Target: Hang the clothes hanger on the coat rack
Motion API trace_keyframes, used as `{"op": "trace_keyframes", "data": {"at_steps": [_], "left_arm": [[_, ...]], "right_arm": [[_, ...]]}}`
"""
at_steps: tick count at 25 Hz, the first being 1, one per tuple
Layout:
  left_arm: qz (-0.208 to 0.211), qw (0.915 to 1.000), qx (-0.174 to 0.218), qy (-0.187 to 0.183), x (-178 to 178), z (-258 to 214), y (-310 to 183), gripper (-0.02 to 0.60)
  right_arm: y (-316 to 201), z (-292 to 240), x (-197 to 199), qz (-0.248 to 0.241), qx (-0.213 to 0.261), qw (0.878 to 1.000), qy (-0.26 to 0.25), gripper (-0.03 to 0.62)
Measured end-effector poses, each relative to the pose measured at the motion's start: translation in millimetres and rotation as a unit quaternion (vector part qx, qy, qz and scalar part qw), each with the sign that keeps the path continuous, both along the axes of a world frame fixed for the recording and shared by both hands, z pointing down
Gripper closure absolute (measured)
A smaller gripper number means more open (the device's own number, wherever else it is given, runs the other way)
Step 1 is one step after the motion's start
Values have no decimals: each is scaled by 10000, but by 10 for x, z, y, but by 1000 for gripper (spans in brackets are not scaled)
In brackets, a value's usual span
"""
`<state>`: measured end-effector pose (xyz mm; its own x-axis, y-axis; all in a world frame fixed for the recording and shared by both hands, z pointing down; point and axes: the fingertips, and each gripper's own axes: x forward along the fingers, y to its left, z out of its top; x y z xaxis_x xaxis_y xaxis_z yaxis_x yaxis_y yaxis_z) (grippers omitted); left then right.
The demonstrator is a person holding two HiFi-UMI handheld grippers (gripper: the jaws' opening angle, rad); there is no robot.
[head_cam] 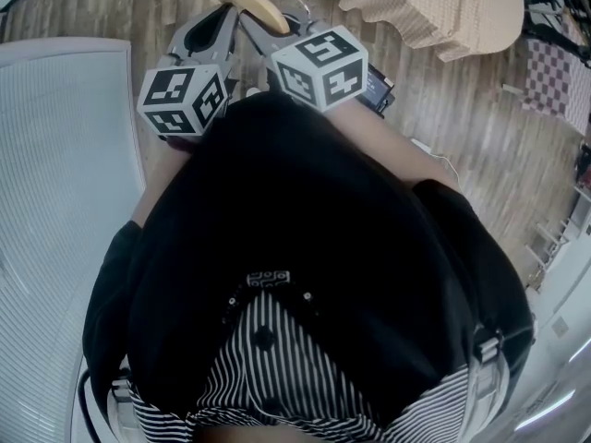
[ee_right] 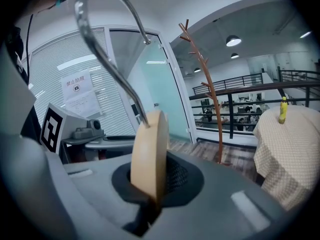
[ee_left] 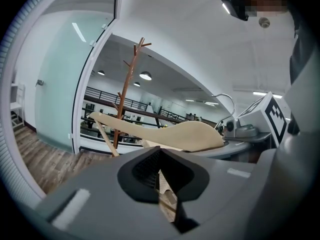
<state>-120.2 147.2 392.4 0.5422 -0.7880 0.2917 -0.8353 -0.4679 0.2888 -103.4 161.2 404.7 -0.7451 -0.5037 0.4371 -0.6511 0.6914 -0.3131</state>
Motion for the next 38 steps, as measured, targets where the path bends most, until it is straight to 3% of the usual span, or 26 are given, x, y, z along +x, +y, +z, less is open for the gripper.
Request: {"op": "trace_keyframes", "data": {"at_steps": [19,26,38], "left_arm": [[-418,9990,131,-91,155,-130,-1842,579],[-645,9978,85,-136,394,-271,-2561,578],[-901,9956,-119,-209,674,-21,-3243,578]], "right_arm": [[-1898,-131,158,-409,113,9990,-131,592],[-2638,-273,397,-624,58,9979,-191,592],[-3345,-5,673,-825,-195,9959,-330,592]]}}
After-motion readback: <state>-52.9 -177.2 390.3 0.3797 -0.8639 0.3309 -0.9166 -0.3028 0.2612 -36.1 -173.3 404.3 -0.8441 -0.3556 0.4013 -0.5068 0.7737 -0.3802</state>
